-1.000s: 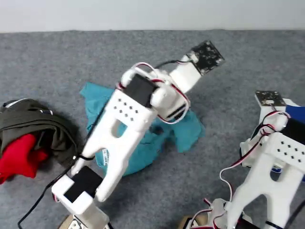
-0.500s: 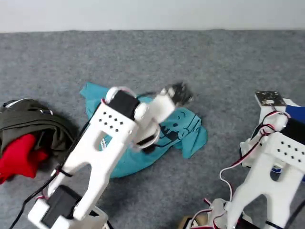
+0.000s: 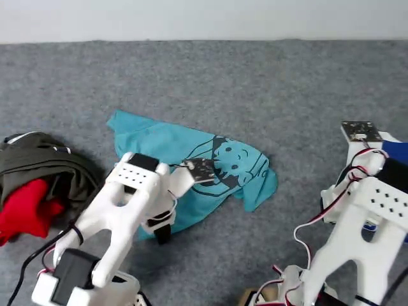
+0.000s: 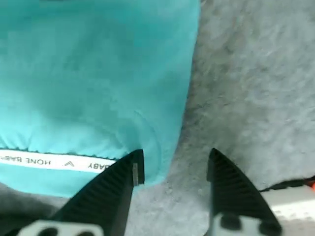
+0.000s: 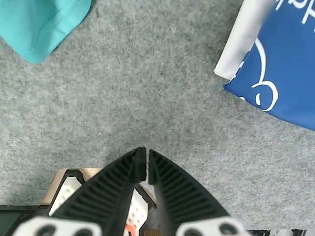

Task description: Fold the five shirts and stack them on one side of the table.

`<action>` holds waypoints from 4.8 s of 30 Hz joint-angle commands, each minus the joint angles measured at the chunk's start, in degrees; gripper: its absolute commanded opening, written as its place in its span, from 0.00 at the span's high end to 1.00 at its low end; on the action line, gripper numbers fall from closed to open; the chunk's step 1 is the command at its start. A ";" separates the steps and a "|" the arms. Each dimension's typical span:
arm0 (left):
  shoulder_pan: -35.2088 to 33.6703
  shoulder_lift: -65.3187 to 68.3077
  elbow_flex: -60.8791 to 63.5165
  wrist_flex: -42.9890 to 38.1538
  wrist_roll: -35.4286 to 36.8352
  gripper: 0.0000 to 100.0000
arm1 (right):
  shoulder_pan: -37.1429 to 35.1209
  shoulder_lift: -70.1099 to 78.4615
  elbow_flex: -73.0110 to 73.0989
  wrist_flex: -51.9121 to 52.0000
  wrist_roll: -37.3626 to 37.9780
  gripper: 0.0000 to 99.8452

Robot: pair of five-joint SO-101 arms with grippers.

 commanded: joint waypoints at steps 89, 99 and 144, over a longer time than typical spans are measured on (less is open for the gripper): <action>-30.24 13.63 -61.85 19.69 17.41 0.83 | -38.64 40.84 -34.02 0.48 -0.70 0.99; -32.88 13.27 -60.18 19.60 17.14 0.83 | -50.15 51.03 -34.37 -0.40 -6.15 0.78; -32.79 13.54 -60.18 19.25 15.82 0.83 | -41.27 57.89 -46.86 -3.47 3.78 0.99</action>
